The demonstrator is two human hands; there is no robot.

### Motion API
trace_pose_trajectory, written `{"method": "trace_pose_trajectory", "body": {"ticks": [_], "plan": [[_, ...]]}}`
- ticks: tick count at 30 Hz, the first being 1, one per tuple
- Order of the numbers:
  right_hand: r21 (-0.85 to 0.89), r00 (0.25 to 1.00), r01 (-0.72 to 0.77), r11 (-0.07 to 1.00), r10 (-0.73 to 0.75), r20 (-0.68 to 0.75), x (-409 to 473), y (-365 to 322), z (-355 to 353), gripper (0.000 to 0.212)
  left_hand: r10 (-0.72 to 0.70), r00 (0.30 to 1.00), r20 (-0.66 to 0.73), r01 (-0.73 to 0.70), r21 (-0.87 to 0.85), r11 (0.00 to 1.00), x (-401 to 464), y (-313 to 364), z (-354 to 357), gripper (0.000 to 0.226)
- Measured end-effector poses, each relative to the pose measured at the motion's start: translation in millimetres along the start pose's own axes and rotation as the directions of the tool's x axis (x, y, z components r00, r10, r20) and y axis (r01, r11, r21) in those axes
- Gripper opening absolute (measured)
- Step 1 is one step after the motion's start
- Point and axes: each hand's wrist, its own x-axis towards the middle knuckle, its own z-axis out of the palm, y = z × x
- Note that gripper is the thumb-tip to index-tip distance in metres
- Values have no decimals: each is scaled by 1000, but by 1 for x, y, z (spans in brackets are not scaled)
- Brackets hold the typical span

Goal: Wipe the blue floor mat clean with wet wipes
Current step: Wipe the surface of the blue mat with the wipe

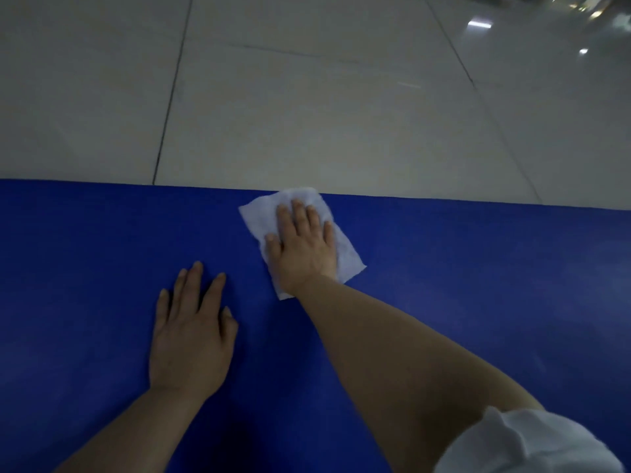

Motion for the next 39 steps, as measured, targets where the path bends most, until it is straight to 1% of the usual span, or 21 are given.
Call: {"method": "trace_pose_trajectory", "body": {"ticks": [3, 5, 7, 9, 10, 11, 12, 14, 16, 17, 19, 21, 23, 25, 27, 29, 31, 33, 35, 37, 39], "plan": [[35, 977, -214, 976, 214, -4, -1, 12, -2, 59, 7, 1000, -4, -7, 3, 1000, 1, 2, -2, 56], [39, 975, -223, 974, 223, -8, -4, 1, 0, 59, -3, 1000, -6, 3, -22, 1000, 1, 3, -2, 48], [13, 997, -74, 997, 74, -7, -15, -19, 5, 58, -7, 1000, -1, 7, -42, 999, 1, 4, -2, 47], [-26, 987, 162, 986, -162, 7, -31, -35, 11, 58, -3, 1000, -8, 3, -30, 1000, 1, 3, -3, 47], [-50, 971, 239, 970, -239, 18, -37, -34, 14, 57, 2, 1000, -15, -2, -27, 1000, 1, 3, -3, 45], [-72, 967, 255, 964, -255, 13, -40, -28, 15, 57, 3, 1000, -17, -4, -30, 1000, 1, 3, -3, 44], [-81, 979, 204, 976, -206, -12, -39, -18, 15, 57, 1, 1000, -15, -2, -36, 999, 1, 3, -3, 46], [-56, 997, -52, 997, 49, -65, -34, 9, 10, 57, -4, 1000, -15, 3, -53, 999, 2, 2, -3, 47], [20, 950, -308, 951, 309, -45, -29, 30, 3, 58, -2, 1000, -24, 0, -67, 998, 1, 2, -1, 47], [45, 927, -372, 927, 373, -39, -28, 33, 1, 60, -1, 1000, -26, -1, -72, 997, 1, 3, -1, 46], [40, 920, -388, 921, 389, -40, -28, 23, 1, 61, -9, 1000, -30, 6, -84, 996, 1, 4, -2, 46], [19, 958, -283, 959, 283, -45, -32, 0, 8, 61, -17, 1000, -21, 15, -91, 996, 1, 4, -3, 47], [-5, 996, -79, 997, 79, -49, -42, -28, 16, 60, -20, 1000, -10, 19, -91, 996, 1, 4, -4, 45], [-35, 987, 160, 986, -161, -15, -52, -46, 23, 59, -12, 1000, -17, 11, -102, 995, 2, 5, -4, 39], [-75, 961, 277, 958, -277, 16, -56, -41, 23, 64, -6, 1000, -25, 3, -107, 994, 2, 4, -4, 35], [-80, 983, 179, 981, -182, -36, -54, -16, 19, 76, -11, 999, -32, 7, -107, 994, 1, 3, -5, 39], [-56, 994, -80, 995, 75, -80, -52, 22, 13, 71, -20, 999, -28, 17, -105, 994, 1, 4, -5, 43], [-9, 940, -340, 940, 339, -47, -55, 48, 6, 62, -16, 1000, -24, 14, -100, 995, 1, 5, -5, 46], [14, 904, -424, 905, 424, -50, -60, 44, 8, 61, -14, 1000, -21, 12, -102, 995, 1, 6, -6, 46], [4, 946, -321, 947, 321, -44, -66, 16, 15, 62, -18, 1000, -11, 16, -107, 994, 1, 5, -6, 46], [-16, 998, -57, 998, 57, -28, -76, -15, 24, 64, -18, 1000, -3, 17, -102, 995, 1, 5, -6, 47]]}}
